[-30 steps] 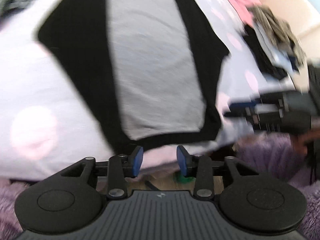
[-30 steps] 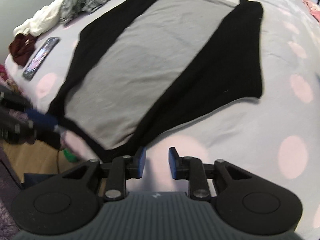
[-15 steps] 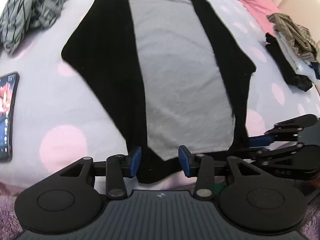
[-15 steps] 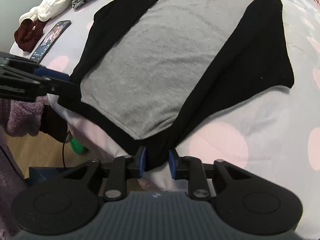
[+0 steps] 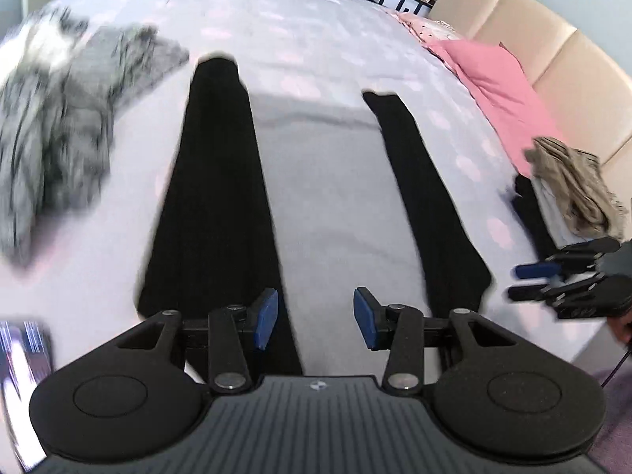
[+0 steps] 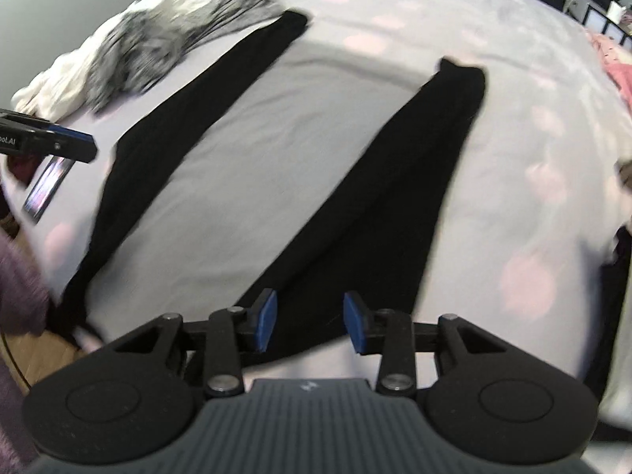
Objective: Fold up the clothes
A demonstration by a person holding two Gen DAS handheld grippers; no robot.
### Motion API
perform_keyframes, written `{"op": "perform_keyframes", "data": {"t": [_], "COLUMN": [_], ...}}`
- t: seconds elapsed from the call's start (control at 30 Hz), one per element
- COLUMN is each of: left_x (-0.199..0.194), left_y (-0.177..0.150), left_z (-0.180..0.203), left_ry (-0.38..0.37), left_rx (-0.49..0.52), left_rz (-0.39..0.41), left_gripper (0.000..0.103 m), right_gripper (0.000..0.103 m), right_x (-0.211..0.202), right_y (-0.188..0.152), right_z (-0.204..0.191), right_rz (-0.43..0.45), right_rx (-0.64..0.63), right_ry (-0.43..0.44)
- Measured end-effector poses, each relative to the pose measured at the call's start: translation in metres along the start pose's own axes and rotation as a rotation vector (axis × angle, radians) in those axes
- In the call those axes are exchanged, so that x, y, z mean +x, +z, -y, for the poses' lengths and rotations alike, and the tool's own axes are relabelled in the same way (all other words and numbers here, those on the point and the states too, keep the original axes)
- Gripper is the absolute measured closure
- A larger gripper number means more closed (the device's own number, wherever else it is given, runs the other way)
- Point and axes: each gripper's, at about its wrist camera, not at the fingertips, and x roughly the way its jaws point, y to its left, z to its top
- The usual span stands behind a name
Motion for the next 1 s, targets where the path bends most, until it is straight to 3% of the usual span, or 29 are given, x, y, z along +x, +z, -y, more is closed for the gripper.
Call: {"op": "perform_keyframes", "data": {"t": [0.23, 0.37, 0.43, 0.67, 0.9, 0.97, 1.0], "left_x": [0.057, 0.107, 0.134, 0.208, 0.240, 0.246, 0.248], "left_y": [0.103, 0.154, 0.174, 0.211, 0.240, 0.247, 0.250], "left_z": [-0.058, -0.099, -0.117, -0.161, -0.177, -0.177, -0.175], "left_ry": [0.023, 0.075, 0.064, -0.009, -0.057, -0.060, -0.056], "left_rx": [0.061, 0.059, 0.036, -0.016, 0.017, 0.026, 0.044], "left_rz": [0.077, 0.107, 0.106, 0.071, 0.103, 0.109, 0.113], "left_gripper": [0.062, 0.060, 0.059, 0.057, 0.057, 0.057, 0.057], "right_gripper": [0.062, 0.062, 0.062, 0.055, 0.055, 0.057, 0.066], "right_x": [0.031, 0.056, 0.070, 0.144, 0.202, 0.210, 0.212], "right_y": [0.067, 0.105, 0.124, 0.178, 0.219, 0.227, 0.232], "right_z": [0.094, 0.147, 0.174, 0.246, 0.281, 0.282, 0.280], "right_rz": [0.084, 0.148, 0.172, 0.213, 0.230, 0.230, 0.223], "right_rx": [0.123, 0.190, 0.235, 0.386, 0.464, 0.454, 0.437], "right_ry": [-0.023, -0.023, -0.008, 0.085, 0.129, 0.143, 0.146]}}
